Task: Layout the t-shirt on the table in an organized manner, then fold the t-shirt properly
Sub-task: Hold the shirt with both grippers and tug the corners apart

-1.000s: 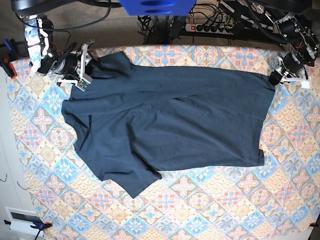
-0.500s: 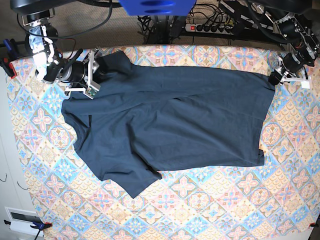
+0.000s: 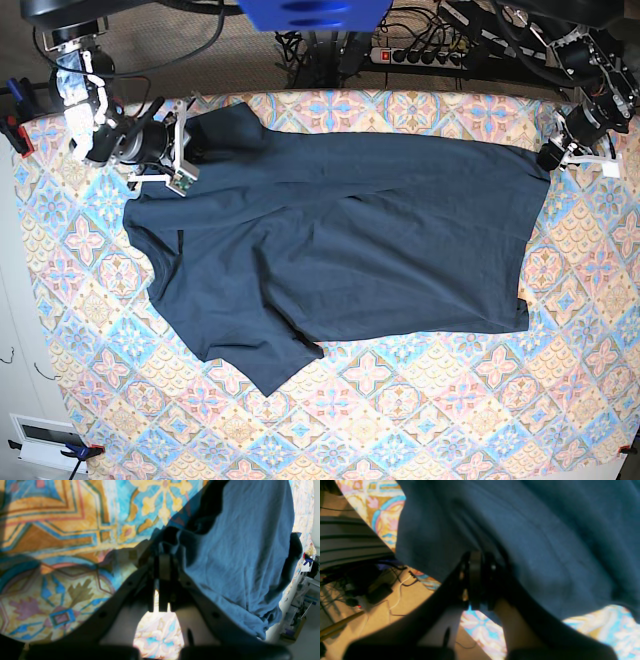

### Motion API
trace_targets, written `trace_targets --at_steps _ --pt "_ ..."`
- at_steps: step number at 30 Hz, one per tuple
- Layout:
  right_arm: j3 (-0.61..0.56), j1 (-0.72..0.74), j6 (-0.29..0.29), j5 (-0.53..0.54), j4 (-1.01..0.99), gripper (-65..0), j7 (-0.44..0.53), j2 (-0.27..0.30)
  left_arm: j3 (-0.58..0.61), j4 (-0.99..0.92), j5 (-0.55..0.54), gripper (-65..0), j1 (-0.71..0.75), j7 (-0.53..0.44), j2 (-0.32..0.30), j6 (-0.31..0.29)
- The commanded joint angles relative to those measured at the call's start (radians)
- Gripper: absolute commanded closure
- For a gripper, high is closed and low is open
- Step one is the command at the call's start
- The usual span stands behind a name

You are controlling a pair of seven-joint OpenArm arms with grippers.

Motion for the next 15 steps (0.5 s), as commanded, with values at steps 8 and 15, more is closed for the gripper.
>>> trace_targets --at_steps 8,15 --pt "0.203 -0.113 0.003 0.016 0.087 -3.8 0.017 0.042 0.007 0.163 -0.021 0.0 0.054 -0.002 -0.016 -0.003" --pt "0.251 -0.136 0.003 0.016 0.079 -4.2 0.017 0.043 0.106 0.342 -0.019 0.0 0.123 -0.005 -0.022 -0.003"
